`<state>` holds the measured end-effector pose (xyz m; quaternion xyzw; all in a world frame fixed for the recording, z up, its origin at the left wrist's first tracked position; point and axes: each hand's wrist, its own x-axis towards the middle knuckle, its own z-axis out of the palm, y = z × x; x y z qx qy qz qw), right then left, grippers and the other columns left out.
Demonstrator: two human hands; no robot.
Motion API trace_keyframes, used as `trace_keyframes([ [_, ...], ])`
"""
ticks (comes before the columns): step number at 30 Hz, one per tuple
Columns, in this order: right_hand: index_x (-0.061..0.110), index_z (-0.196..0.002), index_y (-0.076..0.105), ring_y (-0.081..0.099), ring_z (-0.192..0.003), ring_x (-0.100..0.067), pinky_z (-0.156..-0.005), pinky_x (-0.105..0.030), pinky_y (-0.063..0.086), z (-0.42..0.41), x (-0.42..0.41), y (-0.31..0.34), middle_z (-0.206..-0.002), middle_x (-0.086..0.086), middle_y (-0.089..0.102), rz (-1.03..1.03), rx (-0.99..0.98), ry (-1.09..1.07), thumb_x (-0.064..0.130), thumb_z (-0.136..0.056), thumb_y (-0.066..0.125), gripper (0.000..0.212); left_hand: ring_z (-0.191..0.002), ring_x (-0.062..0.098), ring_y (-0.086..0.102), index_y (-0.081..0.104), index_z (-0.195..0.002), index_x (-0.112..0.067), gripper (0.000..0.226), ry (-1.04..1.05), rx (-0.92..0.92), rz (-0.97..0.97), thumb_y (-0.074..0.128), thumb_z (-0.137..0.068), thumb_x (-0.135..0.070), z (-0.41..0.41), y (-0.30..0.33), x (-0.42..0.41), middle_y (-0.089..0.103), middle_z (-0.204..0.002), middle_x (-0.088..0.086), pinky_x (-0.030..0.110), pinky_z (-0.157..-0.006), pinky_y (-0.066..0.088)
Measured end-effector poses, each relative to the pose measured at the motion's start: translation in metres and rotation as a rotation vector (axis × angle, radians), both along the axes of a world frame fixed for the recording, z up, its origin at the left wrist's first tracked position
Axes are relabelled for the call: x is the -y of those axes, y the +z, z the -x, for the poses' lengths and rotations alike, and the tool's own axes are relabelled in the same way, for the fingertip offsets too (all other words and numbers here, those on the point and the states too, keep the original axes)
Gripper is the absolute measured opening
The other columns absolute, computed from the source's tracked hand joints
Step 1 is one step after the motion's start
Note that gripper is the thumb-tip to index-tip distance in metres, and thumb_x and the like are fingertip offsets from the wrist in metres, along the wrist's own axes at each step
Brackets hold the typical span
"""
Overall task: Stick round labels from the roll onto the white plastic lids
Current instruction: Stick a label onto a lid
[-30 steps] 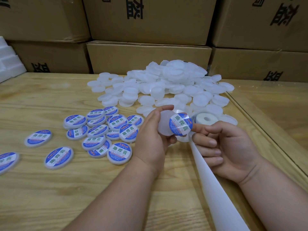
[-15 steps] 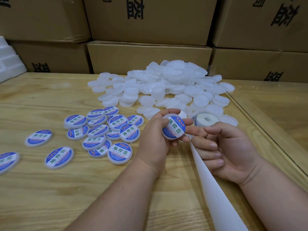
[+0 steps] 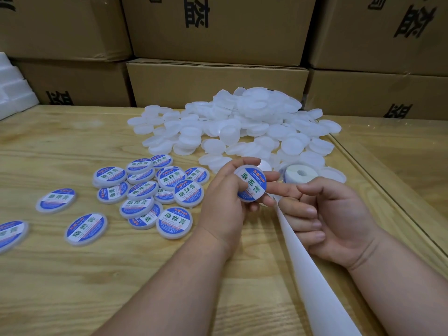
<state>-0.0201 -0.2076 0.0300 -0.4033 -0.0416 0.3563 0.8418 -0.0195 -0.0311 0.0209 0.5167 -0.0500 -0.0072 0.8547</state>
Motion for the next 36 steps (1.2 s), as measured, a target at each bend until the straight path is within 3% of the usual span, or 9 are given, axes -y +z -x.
trace_keyframes([
  [6,0.002,-0.127,0.068,0.024,-0.045,-0.007,-0.033,-0.018,0.025,0.000,-0.001,0.001,-0.056,0.005,0.040,-0.023,0.028,0.034,0.023,-0.066,0.075,0.064,-0.057,0.022,0.061,0.061,-0.111,-0.016,0.051,0.076,-0.046,-0.047,0.042,-0.064,-0.007,-0.001,-0.001,0.001,0.078,-0.098,0.012,0.029,-0.054,0.037],
  [12,0.001,-0.134,0.063,0.024,-0.047,-0.009,-0.034,-0.018,0.026,0.000,0.002,0.001,-0.055,0.003,0.041,-0.072,0.028,0.021,0.021,-0.067,0.075,0.071,-0.056,0.015,0.057,0.068,-0.105,-0.031,0.029,0.167,0.012,-0.134,0.074,-0.081,-0.016,0.001,-0.003,0.000,0.074,-0.081,0.003,0.021,-0.053,0.046],
  [15,0.004,-0.135,0.062,0.022,-0.047,-0.009,-0.035,-0.019,0.024,0.000,0.004,0.000,-0.056,0.004,0.039,-0.071,0.030,-0.029,0.021,-0.065,0.076,0.074,-0.056,0.013,0.056,0.072,-0.096,-0.033,0.006,0.205,0.010,-0.137,0.072,-0.090,-0.033,0.001,-0.001,-0.002,0.077,-0.087,0.000,0.022,-0.055,0.047],
  [17,0.006,-0.134,0.064,0.021,-0.047,-0.009,-0.035,-0.019,0.023,-0.001,0.004,0.000,-0.056,0.004,0.038,-0.083,0.027,-0.048,0.021,-0.065,0.075,0.071,-0.052,0.013,0.057,0.073,-0.092,-0.035,0.023,0.209,-0.035,-0.100,0.057,-0.096,-0.051,0.001,0.002,-0.004,0.079,-0.093,0.004,0.022,-0.052,0.046],
  [20,0.008,-0.129,0.067,0.021,-0.047,-0.009,-0.035,-0.019,0.023,-0.001,0.004,-0.001,-0.056,0.004,0.037,-0.106,0.028,-0.064,0.020,-0.066,0.074,0.065,-0.041,0.018,0.050,0.076,-0.093,-0.028,0.058,0.189,-0.102,0.043,0.033,-0.101,-0.065,-0.001,0.002,-0.007,0.075,-0.076,0.011,0.022,-0.042,0.038],
  [24,0.009,-0.123,0.071,0.020,-0.047,-0.009,-0.035,-0.019,0.023,-0.001,0.003,-0.001,-0.054,0.005,0.037,-0.107,0.035,-0.091,0.020,-0.065,0.073,0.059,-0.039,0.017,0.036,0.077,-0.085,-0.029,0.066,0.251,-0.143,0.088,0.028,-0.099,-0.070,-0.005,-0.001,-0.006,0.048,-0.049,0.002,0.023,-0.040,0.031],
  [29,0.010,-0.118,0.071,0.019,-0.046,-0.008,-0.035,-0.020,0.022,-0.002,0.001,-0.001,-0.053,0.005,0.037,-0.114,0.029,-0.139,0.020,-0.067,0.068,0.053,-0.043,0.012,0.040,0.059,-0.088,-0.022,0.037,0.338,-0.183,0.101,0.044,-0.103,-0.053,-0.010,-0.003,-0.004,0.058,-0.062,-0.001,0.022,-0.044,0.036],
  [33,0.009,-0.114,0.072,0.018,-0.046,-0.008,-0.035,-0.020,0.021,-0.002,-0.001,-0.001,-0.052,0.006,0.037,-0.125,0.034,-0.158,0.020,-0.068,0.066,0.048,-0.050,0.008,0.049,0.067,-0.093,-0.022,0.012,0.386,-0.174,0.156,0.059,-0.102,-0.026,-0.011,-0.002,-0.006,0.066,-0.072,-0.005,0.023,-0.048,0.044],
  [36,0.010,-0.113,0.072,0.018,-0.045,-0.008,-0.035,-0.020,0.020,-0.002,-0.001,-0.001,-0.052,0.006,0.036,-0.114,0.034,-0.173,0.021,-0.067,0.065,0.047,-0.055,0.008,0.057,0.077,-0.079,-0.021,0.022,0.398,-0.203,0.193,0.065,-0.097,-0.016,-0.010,-0.001,-0.009,0.073,-0.073,-0.007,0.022,-0.052,0.048],
])
